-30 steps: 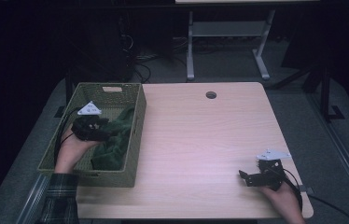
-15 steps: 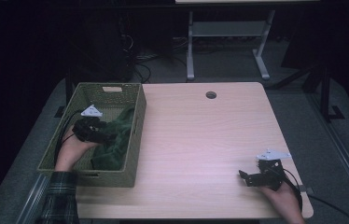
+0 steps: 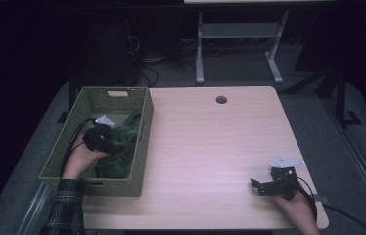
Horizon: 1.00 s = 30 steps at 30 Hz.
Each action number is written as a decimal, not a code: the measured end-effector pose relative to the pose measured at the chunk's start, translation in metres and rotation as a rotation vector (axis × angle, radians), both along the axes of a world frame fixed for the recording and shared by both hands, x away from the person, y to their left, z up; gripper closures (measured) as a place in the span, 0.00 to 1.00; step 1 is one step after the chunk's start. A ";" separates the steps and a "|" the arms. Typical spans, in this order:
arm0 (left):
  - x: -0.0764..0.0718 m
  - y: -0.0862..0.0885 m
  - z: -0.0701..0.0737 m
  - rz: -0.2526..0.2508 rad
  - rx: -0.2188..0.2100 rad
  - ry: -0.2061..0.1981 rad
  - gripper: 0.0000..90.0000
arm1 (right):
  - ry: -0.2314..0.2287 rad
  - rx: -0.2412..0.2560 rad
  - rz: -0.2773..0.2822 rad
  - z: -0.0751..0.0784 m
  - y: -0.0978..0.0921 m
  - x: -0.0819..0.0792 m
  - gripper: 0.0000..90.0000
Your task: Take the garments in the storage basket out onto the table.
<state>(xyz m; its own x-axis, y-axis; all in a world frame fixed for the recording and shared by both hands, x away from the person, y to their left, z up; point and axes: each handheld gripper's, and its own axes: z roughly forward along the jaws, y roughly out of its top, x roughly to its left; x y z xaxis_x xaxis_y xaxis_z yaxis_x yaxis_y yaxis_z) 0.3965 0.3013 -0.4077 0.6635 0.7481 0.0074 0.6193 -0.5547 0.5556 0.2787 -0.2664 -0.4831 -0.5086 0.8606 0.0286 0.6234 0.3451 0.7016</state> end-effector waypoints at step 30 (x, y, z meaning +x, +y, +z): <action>-0.007 0.011 0.021 0.049 -0.098 0.063 0.88 | 0.000 0.000 0.000 0.000 0.000 0.000 0.02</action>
